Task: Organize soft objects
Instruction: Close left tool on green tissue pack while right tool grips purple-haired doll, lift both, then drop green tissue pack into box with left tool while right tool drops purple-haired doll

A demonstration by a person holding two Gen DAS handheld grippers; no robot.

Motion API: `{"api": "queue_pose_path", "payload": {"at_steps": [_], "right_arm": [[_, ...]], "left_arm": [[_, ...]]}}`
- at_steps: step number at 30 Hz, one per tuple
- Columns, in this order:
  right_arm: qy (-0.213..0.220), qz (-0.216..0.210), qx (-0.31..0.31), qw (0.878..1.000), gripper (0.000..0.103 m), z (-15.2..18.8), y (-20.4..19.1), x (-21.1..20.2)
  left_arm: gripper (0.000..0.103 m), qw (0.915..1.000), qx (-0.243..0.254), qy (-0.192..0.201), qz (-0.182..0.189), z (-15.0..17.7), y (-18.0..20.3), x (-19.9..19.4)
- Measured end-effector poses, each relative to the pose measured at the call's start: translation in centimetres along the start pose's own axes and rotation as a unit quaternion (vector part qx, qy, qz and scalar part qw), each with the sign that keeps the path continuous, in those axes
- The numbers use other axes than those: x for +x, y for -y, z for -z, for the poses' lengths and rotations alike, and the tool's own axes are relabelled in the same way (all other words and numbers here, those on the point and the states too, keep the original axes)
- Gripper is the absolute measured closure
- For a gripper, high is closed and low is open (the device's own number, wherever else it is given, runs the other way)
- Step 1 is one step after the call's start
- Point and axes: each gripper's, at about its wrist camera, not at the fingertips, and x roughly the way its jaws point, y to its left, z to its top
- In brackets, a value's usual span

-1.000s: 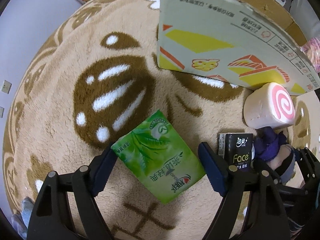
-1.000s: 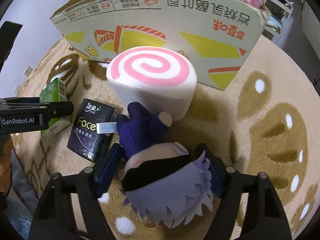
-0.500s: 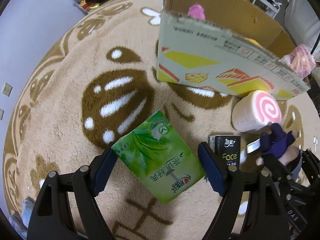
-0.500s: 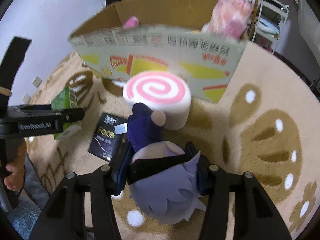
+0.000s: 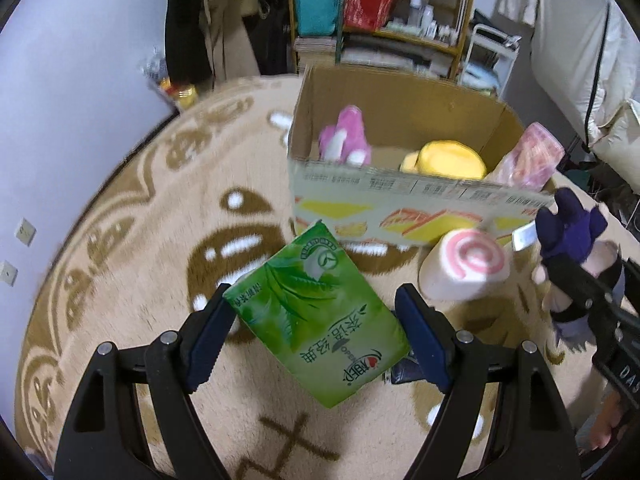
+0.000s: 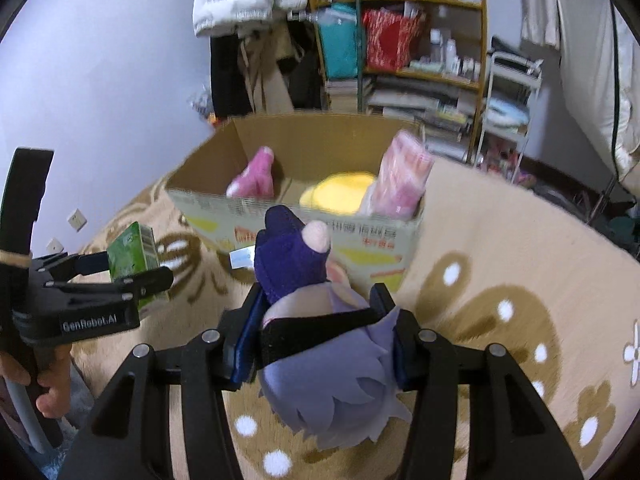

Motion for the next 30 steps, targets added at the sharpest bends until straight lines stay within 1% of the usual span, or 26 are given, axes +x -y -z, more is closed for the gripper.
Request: {"api": "queue_pose_path", "payload": {"at_steps": [3,6,10,16,20,30], "right_arm": [[0.025,0.011,-0.005,1.000,0.048,-0.6,-0.2,-0.9],[0.051,0.011,-0.007,0.999,0.048,-1.0,-0.1,-1.6],[0.080,0.023,-0.013,0.996,0.048,-1.4,-0.5,-2.5],[0.108,0.034,-0.011,0.993,0.048,-2.0,-0.3,-3.1],[0.125,0.036,-0.006,0.992,0.048,-2.7,0.0,-3.3],[0.160,0.062,-0.002,0.985,0.047,-4.1,0.2,-3.0]], "left_arm": [[0.023,0.9995,0.013,0.029,-0.008,-0.3,0.3,-0.9],[0.023,0.9982,0.023,0.054,-0.013,-0.5,0.7,-1.9],[0.023,0.9949,0.034,0.093,-0.019,-0.6,1.2,-3.4],[0.023,0.9883,0.045,0.143,-0.028,-0.9,1.5,-5.1],[0.023,0.9843,0.041,0.169,-0.031,-1.2,1.4,-5.6],[0.023,0.9735,0.027,0.223,-0.042,-2.8,0.9,-5.6]]}}
